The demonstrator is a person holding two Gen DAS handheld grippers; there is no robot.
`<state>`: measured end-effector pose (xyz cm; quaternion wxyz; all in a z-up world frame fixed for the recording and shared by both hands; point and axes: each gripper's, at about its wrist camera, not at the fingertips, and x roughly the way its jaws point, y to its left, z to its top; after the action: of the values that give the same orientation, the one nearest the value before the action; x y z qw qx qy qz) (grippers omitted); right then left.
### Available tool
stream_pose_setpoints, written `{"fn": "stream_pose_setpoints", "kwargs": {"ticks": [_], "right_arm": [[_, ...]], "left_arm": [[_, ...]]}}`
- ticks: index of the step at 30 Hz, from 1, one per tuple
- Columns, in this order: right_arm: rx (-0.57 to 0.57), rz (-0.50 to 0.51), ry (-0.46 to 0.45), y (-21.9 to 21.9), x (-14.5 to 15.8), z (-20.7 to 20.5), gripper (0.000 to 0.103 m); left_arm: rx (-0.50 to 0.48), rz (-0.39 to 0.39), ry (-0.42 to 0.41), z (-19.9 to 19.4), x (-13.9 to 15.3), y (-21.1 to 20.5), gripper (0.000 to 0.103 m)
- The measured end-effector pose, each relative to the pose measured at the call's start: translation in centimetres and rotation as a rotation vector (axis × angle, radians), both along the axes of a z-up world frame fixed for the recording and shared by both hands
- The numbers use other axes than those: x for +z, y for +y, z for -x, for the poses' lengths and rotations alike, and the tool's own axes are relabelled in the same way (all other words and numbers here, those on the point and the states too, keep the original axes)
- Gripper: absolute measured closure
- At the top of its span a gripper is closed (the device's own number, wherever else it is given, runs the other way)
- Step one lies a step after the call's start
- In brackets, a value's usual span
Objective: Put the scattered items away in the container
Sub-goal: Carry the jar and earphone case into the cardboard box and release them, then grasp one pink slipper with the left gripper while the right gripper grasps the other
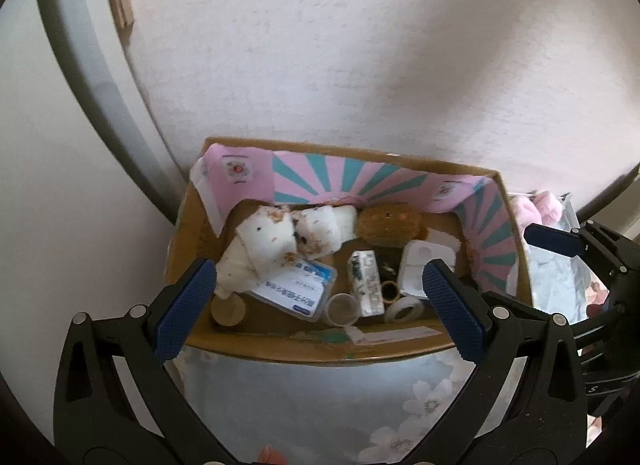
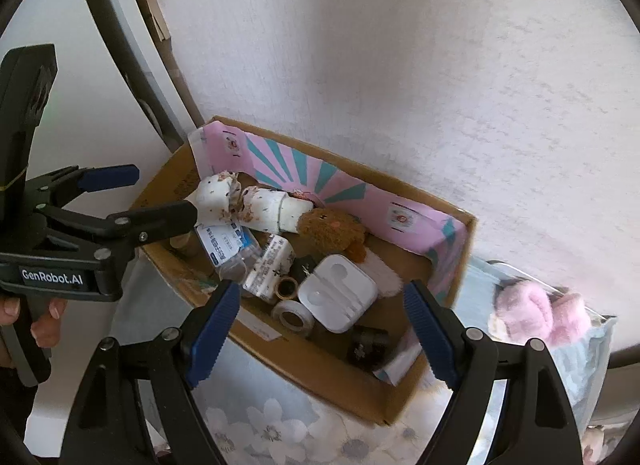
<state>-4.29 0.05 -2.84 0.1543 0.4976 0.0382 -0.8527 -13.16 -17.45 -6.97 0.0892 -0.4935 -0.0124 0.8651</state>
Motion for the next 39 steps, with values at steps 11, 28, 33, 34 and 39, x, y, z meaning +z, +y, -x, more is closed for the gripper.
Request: {"fn": "stream_pose_setpoints", "kwargs": {"ticks": [11,28,33,34,39], "right_arm": [[-0.091,0.054,0.084,6.9,4.3,-3.6,0.022],[-0.351,0.046,0.129,25.3,6.7,-8.1,0.022],[-0.343,0.088,0.073,27.4,2.3,-6.8,0.022],[-0.34,0.099,0.059,27.8,1.2,-6.2,0.022],[-0.296,0.154,0.013,29.3,-3.6,-2.7,0.022]], "left_arm": [[-0.097,-0.018,0.084,-1.7,3.9,5.8,0.0],[-0.364,-0.003,0.167,-3.0,6.3,23.6,0.0],[-0.369,0.021,0.056,-1.9,0.4,29.1,0.0],[-0.369,0.033,0.041,-1.7,-0.7,29.8,0.0],[-0.346,0.148,0.015,-0.2,-7.3,32.4,0.003]]}}
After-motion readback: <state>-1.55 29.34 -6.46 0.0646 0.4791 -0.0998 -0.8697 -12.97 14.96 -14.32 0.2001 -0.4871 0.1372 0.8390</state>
